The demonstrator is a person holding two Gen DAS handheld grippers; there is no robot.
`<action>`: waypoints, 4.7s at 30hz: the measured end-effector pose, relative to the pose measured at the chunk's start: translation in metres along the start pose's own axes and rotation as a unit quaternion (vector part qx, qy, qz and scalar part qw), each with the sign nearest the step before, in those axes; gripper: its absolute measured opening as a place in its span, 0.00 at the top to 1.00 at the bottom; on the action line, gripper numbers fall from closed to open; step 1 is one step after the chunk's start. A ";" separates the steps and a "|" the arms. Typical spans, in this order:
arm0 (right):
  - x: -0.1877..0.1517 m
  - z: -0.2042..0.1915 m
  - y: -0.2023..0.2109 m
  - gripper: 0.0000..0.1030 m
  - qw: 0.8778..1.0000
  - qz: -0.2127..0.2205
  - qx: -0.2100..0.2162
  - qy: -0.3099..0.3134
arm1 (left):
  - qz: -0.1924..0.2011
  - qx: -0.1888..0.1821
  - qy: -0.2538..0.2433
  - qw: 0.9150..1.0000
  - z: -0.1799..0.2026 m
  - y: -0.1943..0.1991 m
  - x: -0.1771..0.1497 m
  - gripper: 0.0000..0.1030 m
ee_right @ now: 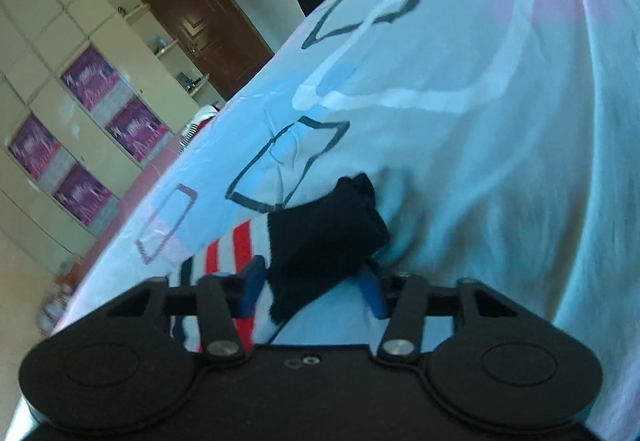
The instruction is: Fold small clothes
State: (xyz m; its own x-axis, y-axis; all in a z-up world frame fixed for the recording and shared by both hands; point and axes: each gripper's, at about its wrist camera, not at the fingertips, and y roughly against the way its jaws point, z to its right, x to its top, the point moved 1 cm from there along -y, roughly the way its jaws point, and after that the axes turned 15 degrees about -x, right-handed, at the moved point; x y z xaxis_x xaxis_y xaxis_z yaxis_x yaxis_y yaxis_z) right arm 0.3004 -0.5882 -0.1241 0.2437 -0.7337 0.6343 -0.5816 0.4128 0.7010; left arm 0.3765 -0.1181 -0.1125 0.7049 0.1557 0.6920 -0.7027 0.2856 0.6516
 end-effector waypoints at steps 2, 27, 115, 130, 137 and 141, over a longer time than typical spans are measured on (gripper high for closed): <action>-0.001 -0.005 -0.004 0.91 1.000 0.003 -0.017 0.013 | -0.001 0.002 0.004 1.000 -0.008 -0.002 0.000 0.00; -0.286 -0.383 0.144 0.75 0.862 -0.005 0.231 0.451 | 0.054 0.050 0.110 0.991 -0.245 0.081 0.006 0.00; -0.055 -0.319 -0.027 0.78 0.912 0.010 0.229 0.339 | 0.155 0.001 0.007 0.988 -0.129 -0.084 0.085 0.39; -0.135 -0.244 0.044 0.79 0.847 0.031 0.168 0.503 | 0.046 0.017 -0.077 0.996 -0.101 -0.107 0.057 0.24; -0.120 -0.207 0.088 0.74 0.897 0.024 0.163 0.409 | 0.100 -0.003 0.037 0.994 -0.160 -0.043 0.042 0.23; -0.118 -0.195 0.113 0.70 0.914 0.009 0.153 0.374 | 0.146 0.019 0.147 0.978 -0.246 0.023 0.017 0.23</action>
State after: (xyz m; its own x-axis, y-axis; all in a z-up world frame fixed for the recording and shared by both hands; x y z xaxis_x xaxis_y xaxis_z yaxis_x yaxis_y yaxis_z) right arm 0.3576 -0.3496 -0.0565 0.6286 -0.1056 0.7705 -0.7527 0.1667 0.6369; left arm 0.3963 0.1237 -0.1626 0.4666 0.4926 0.7346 -0.8776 0.1543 0.4539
